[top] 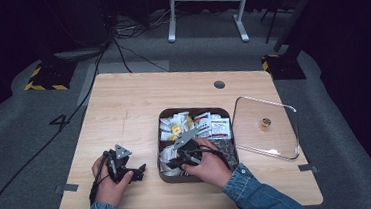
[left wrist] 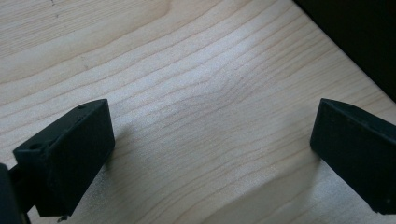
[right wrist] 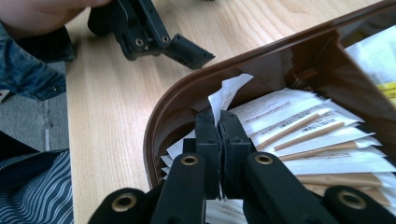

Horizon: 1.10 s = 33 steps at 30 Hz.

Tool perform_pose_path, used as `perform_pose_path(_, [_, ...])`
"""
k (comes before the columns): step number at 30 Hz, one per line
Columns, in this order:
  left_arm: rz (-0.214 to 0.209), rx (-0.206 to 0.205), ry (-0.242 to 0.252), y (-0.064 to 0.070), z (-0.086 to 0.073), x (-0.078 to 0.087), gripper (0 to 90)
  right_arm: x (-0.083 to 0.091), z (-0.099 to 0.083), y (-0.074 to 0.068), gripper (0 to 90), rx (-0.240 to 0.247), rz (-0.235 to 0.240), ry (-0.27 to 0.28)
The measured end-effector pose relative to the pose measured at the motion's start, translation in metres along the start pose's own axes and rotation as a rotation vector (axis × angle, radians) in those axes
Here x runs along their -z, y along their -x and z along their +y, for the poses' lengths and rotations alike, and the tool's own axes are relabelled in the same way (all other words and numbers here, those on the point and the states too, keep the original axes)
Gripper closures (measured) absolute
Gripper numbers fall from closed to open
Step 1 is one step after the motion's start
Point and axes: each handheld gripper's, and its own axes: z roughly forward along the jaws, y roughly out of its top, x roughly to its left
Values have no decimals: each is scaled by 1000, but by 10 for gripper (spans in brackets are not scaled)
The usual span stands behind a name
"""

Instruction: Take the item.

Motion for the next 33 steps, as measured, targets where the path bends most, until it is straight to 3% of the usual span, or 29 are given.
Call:
perform_pose_path(24, [-2, 0, 0, 0, 0, 0, 1, 61, 1, 4, 898, -21, -30, 177])
perform_pose_path(33, [-6, -1, 0, 0, 0, 0, 0, 93, -10, 10, 898, -40, -61, 234])
